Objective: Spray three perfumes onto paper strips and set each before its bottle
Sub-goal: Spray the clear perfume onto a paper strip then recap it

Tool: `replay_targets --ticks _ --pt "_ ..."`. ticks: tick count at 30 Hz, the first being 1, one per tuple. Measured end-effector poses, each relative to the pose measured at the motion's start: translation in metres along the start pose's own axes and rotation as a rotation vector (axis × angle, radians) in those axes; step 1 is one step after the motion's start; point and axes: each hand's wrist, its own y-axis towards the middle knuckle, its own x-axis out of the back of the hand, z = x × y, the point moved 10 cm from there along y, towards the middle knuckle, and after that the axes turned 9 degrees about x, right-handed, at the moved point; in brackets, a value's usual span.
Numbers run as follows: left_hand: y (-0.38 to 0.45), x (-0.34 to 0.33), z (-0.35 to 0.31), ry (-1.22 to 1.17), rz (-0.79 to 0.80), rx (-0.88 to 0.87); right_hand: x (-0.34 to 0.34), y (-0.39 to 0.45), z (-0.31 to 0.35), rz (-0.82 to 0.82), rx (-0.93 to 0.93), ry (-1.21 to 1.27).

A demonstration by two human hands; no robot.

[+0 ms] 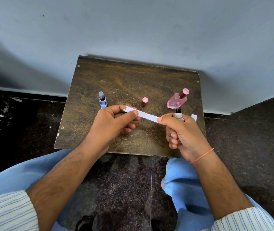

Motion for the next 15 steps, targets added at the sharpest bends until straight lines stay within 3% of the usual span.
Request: replay_targets --ticks 6,10,15 --pt "0.007 0.0 0.001 0.038 -0.071 -0.031 -0.004 -0.003 -0.005 0.095 -0.006 -0.162" --pt "0.009 0.0 -0.002 0.185 -0.137 -0.097 -0.009 -0.005 -0.01 0.156 0.006 -0.316" --pt "0.006 -0.006 -0.007 0.369 -0.175 -0.176 -0.018 -0.01 -0.021 0.153 -0.04 -0.313"
